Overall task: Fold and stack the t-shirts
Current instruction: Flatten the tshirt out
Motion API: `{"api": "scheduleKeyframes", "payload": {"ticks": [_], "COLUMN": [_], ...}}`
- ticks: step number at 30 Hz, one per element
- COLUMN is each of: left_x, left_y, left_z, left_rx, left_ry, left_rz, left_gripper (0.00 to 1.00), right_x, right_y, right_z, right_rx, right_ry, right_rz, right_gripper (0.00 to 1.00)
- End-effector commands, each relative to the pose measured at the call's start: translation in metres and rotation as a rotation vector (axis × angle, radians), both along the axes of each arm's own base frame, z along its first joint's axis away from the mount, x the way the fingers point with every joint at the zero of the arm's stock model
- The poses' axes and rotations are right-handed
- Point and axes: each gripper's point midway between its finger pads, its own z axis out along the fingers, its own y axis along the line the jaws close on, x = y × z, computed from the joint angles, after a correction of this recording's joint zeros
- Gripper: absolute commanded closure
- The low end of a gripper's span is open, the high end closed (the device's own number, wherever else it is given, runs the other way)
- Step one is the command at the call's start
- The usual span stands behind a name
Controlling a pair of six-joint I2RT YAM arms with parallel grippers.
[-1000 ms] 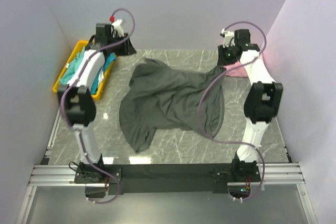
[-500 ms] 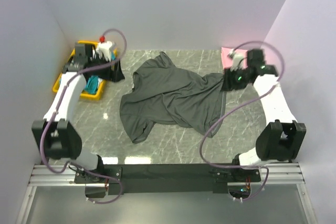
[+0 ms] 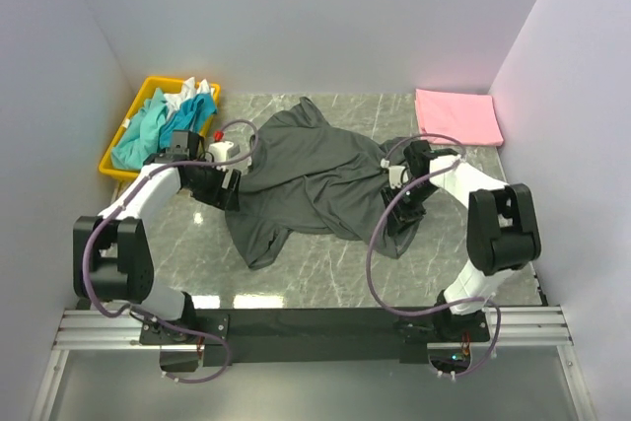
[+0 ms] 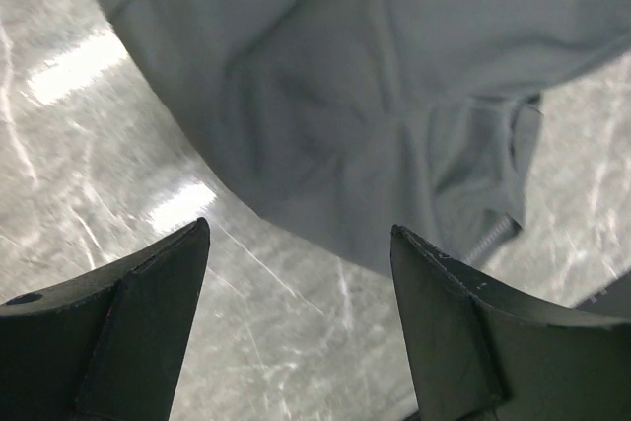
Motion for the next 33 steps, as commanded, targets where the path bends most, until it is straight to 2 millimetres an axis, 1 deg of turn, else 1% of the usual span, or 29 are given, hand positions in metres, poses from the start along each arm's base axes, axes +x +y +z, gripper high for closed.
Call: {"api": "scheduleKeyframes", "payload": {"ticks": [1, 3, 5, 8, 9, 11, 12, 14, 15, 16, 17, 18, 19, 21, 22, 23, 25, 26, 27, 28, 29, 30, 32, 33], "left_x": [0.026, 0.029, 0.03, 0.031, 0.031, 0.029, 0.027, 0.021, 0.019, 0.013, 0.007, 0.003, -0.007, -0.019, -0.026, -0.037, -0.049, -0.058, -0.064, -0.069, -0.077, -0.079, -0.088, -0.093], "left_y": [0.002, 0.001, 0.002, 0.0, 0.0, 0.0, -0.001, -0.001, -0.001, -0.001, -0.002, -0.003, -0.002, -0.005, -0.006, -0.004, -0.008, -0.008, -0.014, -0.017, -0.019, -0.026, -0.03, -0.032], "left_z": [0.003, -0.005, -0.013, -0.019, -0.02, -0.022, -0.022, -0.019, -0.017, -0.015, -0.009, -0.006, -0.002, 0.001, 0.001, -0.001, -0.006, -0.009, -0.011, -0.014, -0.017, -0.017, -0.022, -0.027], "left_rx": [0.011, 0.012, 0.015, 0.004, 0.005, 0.005, 0.003, 0.001, -0.002, -0.006, -0.014, -0.015, -0.005, -0.015, -0.013, 0.01, 0.045, 0.066, 0.077, 0.083, 0.089, 0.087, 0.087, 0.09], "left_ry": [-0.06, -0.033, -0.013, 0.011, 0.016, 0.025, 0.025, 0.023, 0.018, 0.026, 0.005, -0.004, -0.016, -0.028, -0.028, -0.039, -0.051, -0.074, -0.086, -0.095, -0.121, -0.153, -0.193, -0.223], "left_rz": [0.031, 0.041, 0.048, 0.058, 0.058, 0.053, 0.049, 0.03, 0.024, 0.012, -0.021, -0.043, -0.084, -0.147, -0.182, -0.252, -0.341, -0.407, -0.46, -0.498, -0.55, -0.593, -0.657, -0.721], "left_gripper": [0.2, 0.2, 0.21, 0.23, 0.24, 0.27, 0.28, 0.33, 0.34, 0.36, 0.39, 0.41, 0.43, 0.44, 0.44, 0.43, 0.39, 0.37, 0.36, 0.34, 0.34, 0.33, 0.32, 0.32], "right_x": [0.001, -0.003, -0.005, -0.008, -0.009, -0.008, -0.009, -0.007, -0.006, -0.006, -0.003, -0.005, -0.004, -0.004, -0.005, -0.008, -0.007, -0.01, -0.003, 0.0, 0.0, 0.01, 0.014, 0.019], "right_y": [0.002, 0.003, 0.006, 0.007, 0.006, 0.003, 0.0, -0.006, -0.016, -0.021, -0.027, -0.036, -0.047, -0.061, -0.069, -0.072, -0.079, -0.083, -0.086, -0.09, -0.101, -0.107, -0.121, -0.125], "right_z": [-0.016, -0.022, -0.022, -0.023, -0.023, -0.021, -0.019, -0.012, -0.005, 0.0, 0.009, 0.014, 0.018, 0.029, 0.03, 0.03, 0.025, 0.017, 0.012, 0.008, 0.001, -0.002, -0.004, -0.002], "right_rx": [-0.017, -0.013, 0.002, 0.015, 0.012, 0.005, 0.0, 0.0, -0.005, -0.008, -0.01, -0.024, -0.038, -0.059, -0.078, -0.086, -0.132, -0.154, -0.173, -0.196, -0.254, -0.28, -0.336, -0.35], "right_ry": [0.025, 0.053, 0.068, 0.09, 0.095, 0.087, 0.088, 0.068, 0.053, 0.041, 0.006, -0.005, -0.021, -0.06, -0.067, -0.069, -0.087, -0.071, -0.093, -0.099, -0.097, -0.139, -0.152, -0.174], "right_rz": [-0.011, 0.0, 0.007, 0.021, 0.029, 0.031, 0.032, 0.019, 0.002, -0.008, -0.016, -0.016, -0.04, -0.038, -0.045, -0.036, -0.025, -0.027, -0.035, -0.038, -0.046, -0.06, -0.08, -0.092], "right_gripper": [0.58, 0.58, 0.58, 0.71, 0.81, 0.98, 1.0, 1.0, 1.0, 1.0, 1.0, 1.0, 1.0, 1.0, 1.0, 1.0, 1.0, 1.0, 1.0, 1.0, 1.0, 1.0, 1.0, 1.0]}}
